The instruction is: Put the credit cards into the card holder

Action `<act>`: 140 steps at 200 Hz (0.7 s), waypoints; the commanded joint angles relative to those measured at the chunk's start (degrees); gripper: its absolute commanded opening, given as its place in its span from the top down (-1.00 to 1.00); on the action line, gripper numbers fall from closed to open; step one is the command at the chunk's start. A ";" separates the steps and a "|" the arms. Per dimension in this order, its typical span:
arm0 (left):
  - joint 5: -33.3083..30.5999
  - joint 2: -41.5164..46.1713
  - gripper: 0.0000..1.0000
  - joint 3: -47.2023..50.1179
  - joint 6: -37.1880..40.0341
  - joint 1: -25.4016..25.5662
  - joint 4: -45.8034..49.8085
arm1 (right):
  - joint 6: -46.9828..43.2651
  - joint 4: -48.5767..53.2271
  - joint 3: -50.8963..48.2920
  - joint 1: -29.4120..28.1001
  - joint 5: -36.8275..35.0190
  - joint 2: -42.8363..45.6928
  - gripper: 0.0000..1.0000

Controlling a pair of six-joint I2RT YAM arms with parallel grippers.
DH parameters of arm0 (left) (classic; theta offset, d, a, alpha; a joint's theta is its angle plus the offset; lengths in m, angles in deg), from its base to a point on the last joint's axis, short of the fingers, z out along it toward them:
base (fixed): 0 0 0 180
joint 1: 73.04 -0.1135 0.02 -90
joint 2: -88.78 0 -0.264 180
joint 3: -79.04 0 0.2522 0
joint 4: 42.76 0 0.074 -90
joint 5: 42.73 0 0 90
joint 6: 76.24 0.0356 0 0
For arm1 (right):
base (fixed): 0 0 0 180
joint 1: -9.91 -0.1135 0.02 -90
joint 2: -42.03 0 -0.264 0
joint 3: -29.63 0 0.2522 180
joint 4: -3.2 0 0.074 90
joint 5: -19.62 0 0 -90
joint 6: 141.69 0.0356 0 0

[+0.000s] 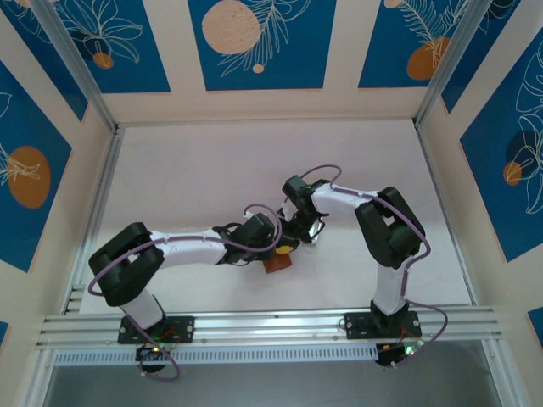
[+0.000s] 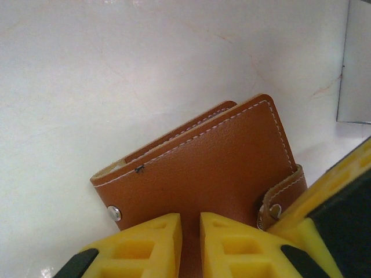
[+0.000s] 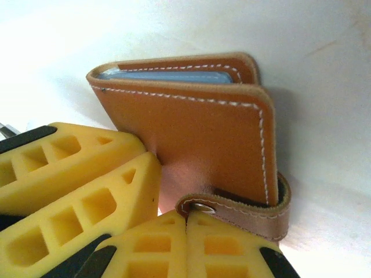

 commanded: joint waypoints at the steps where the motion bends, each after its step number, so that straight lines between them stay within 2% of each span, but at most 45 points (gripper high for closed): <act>1: 0.95 -2.50 0.67 1.61 0.04 1.07 -0.13 | -1.11 -0.56 -0.32 -0.11 1.74 -1.49 1.00; 72: 0.78 -2.58 0.67 1.77 0.04 1.07 -0.17 | -1.03 0.05 -0.47 -0.20 -1.85 -5.39 1.00; 140: 0.42 -2.41 0.67 1.09 0.28 1.03 0.45 | -0.85 2.24 -0.32 -1.14 -8.19 -7.09 1.00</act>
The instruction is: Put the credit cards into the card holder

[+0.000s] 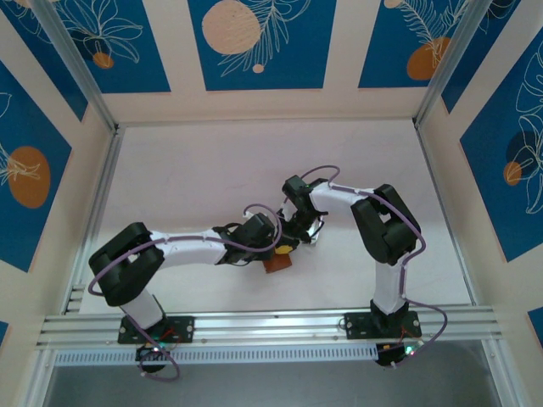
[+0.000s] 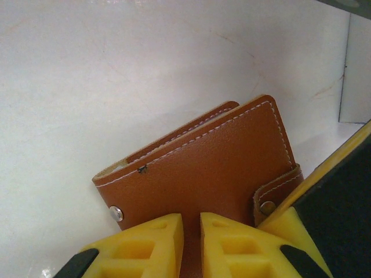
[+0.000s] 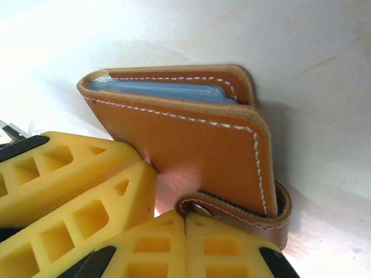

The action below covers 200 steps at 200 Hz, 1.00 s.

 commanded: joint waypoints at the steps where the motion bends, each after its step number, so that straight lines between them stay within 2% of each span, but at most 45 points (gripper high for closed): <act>1: 0.62 -2.40 0.67 1.04 0.31 1.05 0.47 | -0.20 0.78 -1.76 -1.59 -9.20 -4.64 1.00; 49: 0.09 -2.26 0.67 0.25 0.50 1.07 1.44 | 0.50 1.02 -2.29 -2.29 -13.33 -4.69 1.00; 80: -0.26 -2.17 0.67 -0.18 0.50 1.08 2.07 | 0.95 2.58 -0.42 -4.79 -18.16 -4.72 1.00; 100: -0.52 -1.94 0.67 -0.19 0.41 1.15 2.41 | 0.82 2.18 0.21 -6.06 -17.99 -1.84 1.00; 150: -1.05 -2.09 0.67 -0.11 0.06 1.18 2.56 | -1.53 0.48 1.07 -3.09 -4.70 6.17 1.00; 200: -0.92 -2.54 0.67 -0.02 -0.12 1.17 2.12 | -2.52 -3.09 -0.75 -0.25 9.84 6.83 1.00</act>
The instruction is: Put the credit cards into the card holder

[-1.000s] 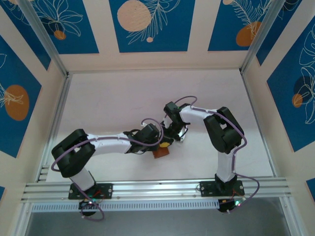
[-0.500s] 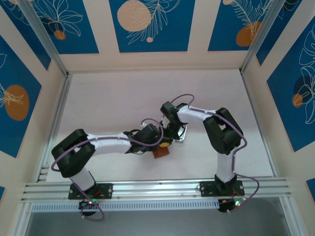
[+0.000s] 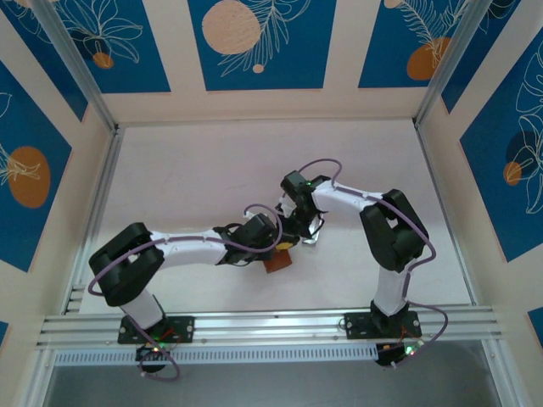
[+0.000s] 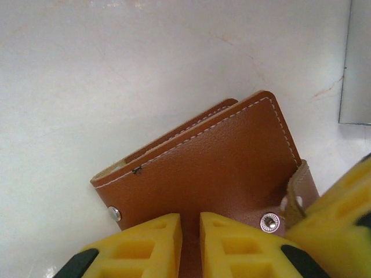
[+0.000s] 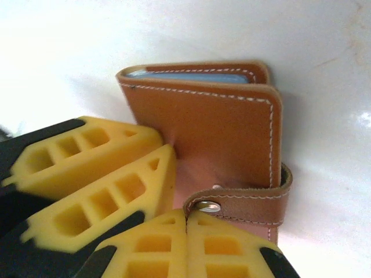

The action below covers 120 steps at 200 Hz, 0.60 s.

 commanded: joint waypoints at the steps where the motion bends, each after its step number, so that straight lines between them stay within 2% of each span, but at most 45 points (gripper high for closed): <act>1: 0.09 -2.54 0.67 0.27 -0.12 0.79 1.70 | -1.26 -3.91 -1.52 0.50 12.87 1.93 1.00; 46: 0.15 -2.54 0.67 0.35 0.07 0.79 1.40 | -1.50 -5.81 -4.40 0.92 16.79 0.47 1.00; 120: 0.23 -2.93 0.67 0.60 0.23 0.79 0.43 | -1.24 -5.46 -7.03 3.72 15.18 -1.55 1.00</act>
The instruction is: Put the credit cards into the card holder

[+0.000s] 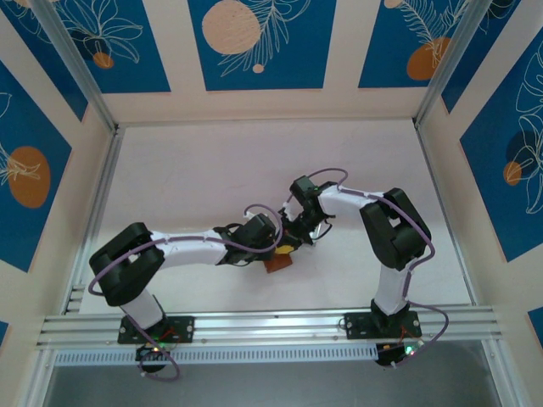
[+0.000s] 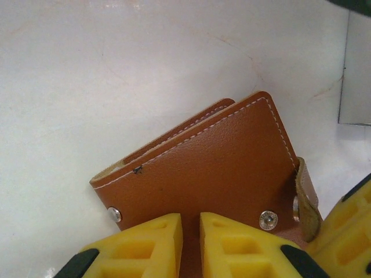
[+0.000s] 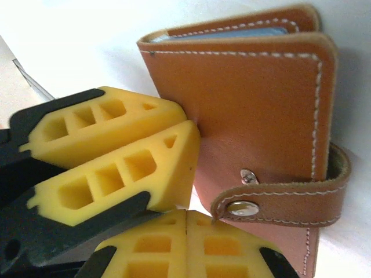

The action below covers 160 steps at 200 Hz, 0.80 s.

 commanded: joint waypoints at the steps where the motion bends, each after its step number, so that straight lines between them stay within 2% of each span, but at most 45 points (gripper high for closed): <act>1: 0.28 -2.84 0.67 0.61 0.21 0.74 0.74 | -0.56 0.18 -0.80 0.69 3.40 -1.14 1.00; 19: 0.46 -3.21 0.67 0.45 0.28 0.75 0.61 | 0.01 -0.45 -0.49 0.87 4.48 -1.53 1.00; 60: 0.20 -3.29 0.67 0.59 0.35 0.74 0.80 | -0.04 1.64 -0.14 0.08 -1.66 3.56 1.00; 82: 0.20 -3.52 0.67 0.53 0.40 0.74 0.71 | -0.38 5.74 1.18 -1.55 -8.60 9.22 0.82; 108: 0.37 -3.57 0.67 0.77 0.22 0.77 0.12 | 0.73 12.82 4.56 -3.63 -22.81 12.92 0.37; 139: 0.64 -3.56 0.68 1.19 -0.11 0.79 -0.77 | 1.72 18.60 9.38 -7.11 -31.83 8.16 0.28; 160: 0.46 -3.00 0.68 1.67 -0.31 0.81 -1.25 | 2.25 19.11 11.23 -8.98 -34.01 4.63 0.26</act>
